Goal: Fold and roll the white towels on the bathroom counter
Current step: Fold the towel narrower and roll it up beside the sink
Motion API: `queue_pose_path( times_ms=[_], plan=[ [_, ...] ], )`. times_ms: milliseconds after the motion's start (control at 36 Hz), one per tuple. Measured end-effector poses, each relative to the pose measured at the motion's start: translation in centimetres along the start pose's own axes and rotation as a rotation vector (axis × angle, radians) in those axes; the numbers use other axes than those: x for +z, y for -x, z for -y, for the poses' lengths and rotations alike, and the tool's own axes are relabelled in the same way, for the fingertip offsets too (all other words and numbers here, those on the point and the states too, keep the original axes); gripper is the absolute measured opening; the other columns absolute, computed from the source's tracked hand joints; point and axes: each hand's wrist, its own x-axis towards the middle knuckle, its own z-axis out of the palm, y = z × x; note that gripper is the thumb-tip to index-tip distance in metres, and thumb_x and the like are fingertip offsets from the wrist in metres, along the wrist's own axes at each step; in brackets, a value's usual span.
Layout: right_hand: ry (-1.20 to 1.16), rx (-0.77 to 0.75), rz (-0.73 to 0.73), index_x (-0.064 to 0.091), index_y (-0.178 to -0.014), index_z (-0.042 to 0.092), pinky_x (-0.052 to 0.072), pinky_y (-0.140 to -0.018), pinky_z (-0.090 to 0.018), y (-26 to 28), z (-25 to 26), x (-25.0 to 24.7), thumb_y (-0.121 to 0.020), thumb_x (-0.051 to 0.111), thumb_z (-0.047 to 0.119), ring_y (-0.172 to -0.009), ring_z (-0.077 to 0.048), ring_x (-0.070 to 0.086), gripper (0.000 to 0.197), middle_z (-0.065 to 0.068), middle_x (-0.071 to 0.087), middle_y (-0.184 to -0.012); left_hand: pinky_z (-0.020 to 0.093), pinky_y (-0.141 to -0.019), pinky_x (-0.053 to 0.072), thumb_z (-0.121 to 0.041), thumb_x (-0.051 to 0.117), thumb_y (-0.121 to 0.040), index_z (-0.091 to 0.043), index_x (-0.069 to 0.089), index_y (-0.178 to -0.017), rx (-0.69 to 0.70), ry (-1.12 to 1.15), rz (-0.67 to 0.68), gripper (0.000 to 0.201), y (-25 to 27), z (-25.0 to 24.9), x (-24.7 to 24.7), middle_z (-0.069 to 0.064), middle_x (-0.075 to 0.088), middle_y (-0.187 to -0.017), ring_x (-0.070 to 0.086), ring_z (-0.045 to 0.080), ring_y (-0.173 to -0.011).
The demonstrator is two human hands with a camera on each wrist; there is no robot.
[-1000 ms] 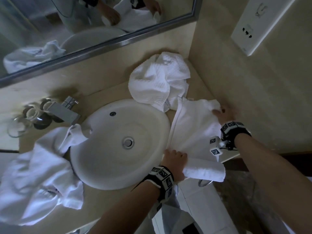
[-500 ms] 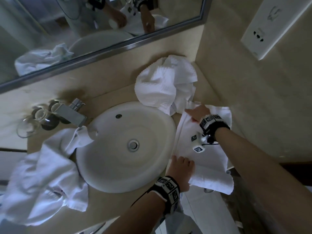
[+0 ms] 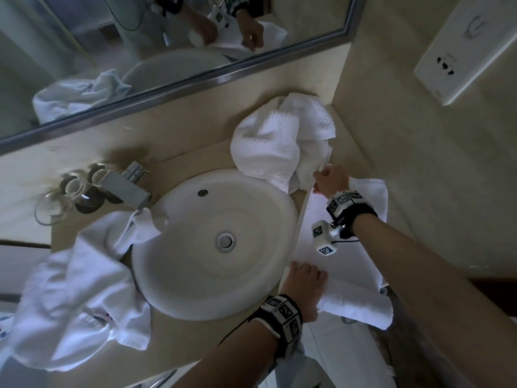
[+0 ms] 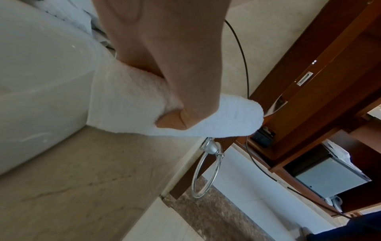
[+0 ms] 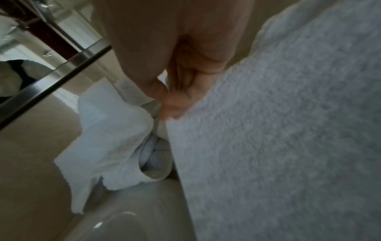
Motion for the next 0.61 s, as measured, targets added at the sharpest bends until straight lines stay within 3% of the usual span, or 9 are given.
queue_pose_path(
  times_ms=[111,167,222,306,361,444,528,556,611],
  plan=[
    [0.005,0.074,0.191,0.057,-0.074,0.013,0.059,-0.076,-0.033,-0.9,-1.1,1.0,-0.092,0.052,0.012,-0.079,-0.022,0.07,0.019,-0.016,0.071,-0.094,0.05,-0.09,0.038,-0.034,0.072,-0.066,-0.009,0.042,-0.115,0.009,0.013,-0.003,0.063,0.5,0.3,0.5,0.011,0.052,-0.106,0.05,0.03,-0.095],
    [-0.027,0.101,0.216,0.059,-0.077,0.014,0.059,-0.081,-0.035,-1.1,-1.5,1.2,-0.092,0.052,0.013,-0.078,-0.021,0.068,0.016,-0.017,0.071,-0.101,0.049,-0.087,0.038,-0.037,0.073,-0.064,-0.011,0.04,-0.115,0.015,0.001,-0.002,0.066,0.6,0.4,0.7,0.011,0.052,-0.102,0.05,0.03,-0.091],
    [-0.053,0.13,0.273,0.064,-0.094,0.005,0.056,-0.086,-0.036,-0.4,-1.3,0.7,-0.092,0.051,0.01,-0.079,-0.02,0.064,0.014,-0.019,0.069,-0.107,0.049,-0.085,0.039,-0.037,0.073,-0.063,-0.011,0.04,-0.113,0.017,0.003,-0.012,0.065,0.8,0.4,1.2,0.01,0.052,-0.099,0.049,0.029,-0.088],
    [-0.1,0.141,0.346,0.05,-0.129,-0.005,0.053,-0.083,-0.035,1.8,-0.8,-1.4,-0.093,0.05,0.003,-0.084,-0.021,0.057,0.037,-0.018,0.061,-0.105,0.046,-0.086,0.039,-0.037,0.071,-0.065,-0.012,0.043,-0.112,-0.008,0.027,-0.033,0.06,0.8,0.9,1.2,0.01,0.054,-0.102,0.051,0.03,-0.091],
    [-0.134,0.139,0.47,0.044,-0.133,-0.001,0.046,-0.073,-0.026,4.4,-1.0,-3.5,-0.094,0.048,0.002,-0.088,-0.023,0.055,0.04,-0.013,0.057,-0.101,0.047,-0.09,0.036,-0.033,0.067,-0.07,-0.009,0.042,-0.117,-0.023,0.048,-0.062,0.058,0.7,1.0,1.0,0.012,0.053,-0.11,0.05,0.031,-0.099],
    [0.382,0.014,0.703,0.052,-0.127,0.011,0.042,-0.081,-0.02,9.8,-1.6,-6.3,-0.088,0.064,0.021,-0.11,-0.022,0.054,0.042,-0.005,0.059,-0.118,0.051,-0.099,0.028,-0.036,0.061,-0.077,0.0,0.038,-0.127,-0.051,0.065,-0.078,0.066,0.3,1.1,0.6,0.017,0.05,-0.12,0.045,0.034,-0.11],
    [0.698,0.0,0.852,0.039,-0.133,0.019,0.045,-0.087,-0.025,15.7,-4.5,-7.4,-0.076,0.073,0.041,-0.117,-0.021,0.049,0.07,-0.001,0.048,-0.122,0.053,-0.107,0.018,-0.035,0.057,-0.081,0.001,0.039,-0.128,-0.08,0.118,-0.045,0.062,-0.3,1.4,0.0,0.017,0.045,-0.126,0.036,0.034,-0.12],
    [0.805,-0.028,0.847,0.034,-0.136,0.019,0.045,-0.089,-0.03,17.6,-6.0,-7.3,-0.072,0.075,0.046,-0.12,-0.024,0.046,0.081,-0.002,0.043,-0.124,0.053,-0.108,0.017,-0.032,0.058,-0.081,0.001,0.038,-0.129,-0.091,0.133,-0.016,0.061,-0.5,1.5,-0.2,0.017,0.044,-0.128,0.033,0.034,-0.124],
    [1.041,-0.186,0.66,0.028,-0.139,0.016,0.047,-0.088,-0.04,20.8,-9.8,-6.4,-0.061,0.077,0.051,-0.118,-0.029,0.043,0.097,-0.005,0.038,-0.129,0.051,-0.108,0.017,-0.028,0.059,-0.08,0.001,0.039,-0.128,-0.111,0.152,0.02,0.059,-0.9,1.6,-0.5,0.017,0.044,-0.129,0.031,0.032,-0.126]
  ],
)
